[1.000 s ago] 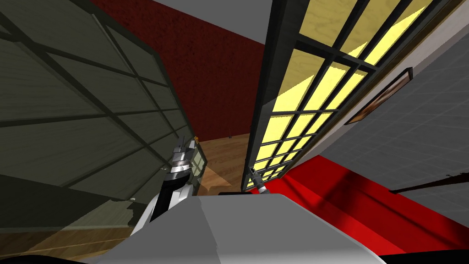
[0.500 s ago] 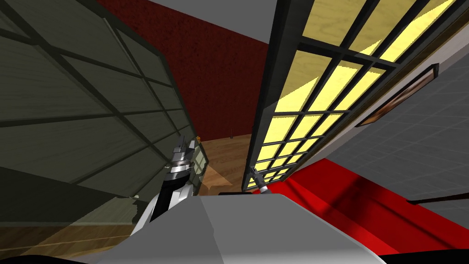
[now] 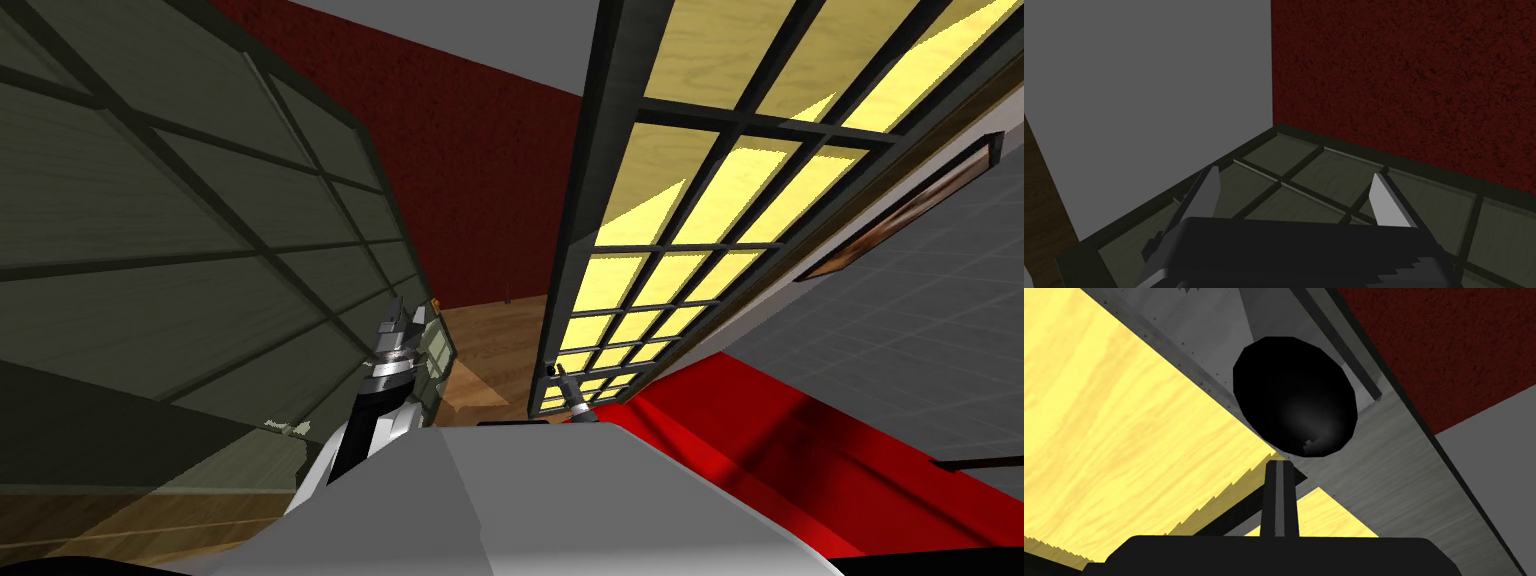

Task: Push the door open

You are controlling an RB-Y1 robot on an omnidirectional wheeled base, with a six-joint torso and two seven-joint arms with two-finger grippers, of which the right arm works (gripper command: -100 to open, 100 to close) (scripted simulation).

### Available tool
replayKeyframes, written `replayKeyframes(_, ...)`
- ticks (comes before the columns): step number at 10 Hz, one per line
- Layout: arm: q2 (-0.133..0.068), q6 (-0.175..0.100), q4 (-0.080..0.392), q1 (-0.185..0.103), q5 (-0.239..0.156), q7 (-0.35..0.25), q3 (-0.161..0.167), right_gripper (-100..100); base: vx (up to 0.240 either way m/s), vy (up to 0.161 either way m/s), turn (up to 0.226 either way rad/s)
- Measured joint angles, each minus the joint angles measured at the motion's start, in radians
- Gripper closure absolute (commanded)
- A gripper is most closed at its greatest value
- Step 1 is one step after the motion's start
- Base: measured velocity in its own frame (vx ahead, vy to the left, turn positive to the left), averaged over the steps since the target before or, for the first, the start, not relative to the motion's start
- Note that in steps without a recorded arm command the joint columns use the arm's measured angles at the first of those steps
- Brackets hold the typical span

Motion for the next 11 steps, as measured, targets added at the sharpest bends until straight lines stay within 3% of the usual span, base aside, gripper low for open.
replayKeyframes(3, -0.004, -0.018, -0.010, 0.036, 0.011, 0.059, 0.005, -100, 0.013, -0.004, -0.027)
replayKeyframes(6, -0.003, -0.059, -0.002, 0.081, 0.023, 0.143, 0.010, -100, 0.015, -0.002, -0.034)
replayKeyframes(8, -0.001, -0.083, -0.016, 0.126, 0.036, 0.203, 0.017, -100, 0.016, -0.006, -0.027)
replayKeyframes(11, 0.002, -0.113, -0.017, 0.166, 0.048, 0.283, 0.022, -100, 0.017, -0.007, -0.029)
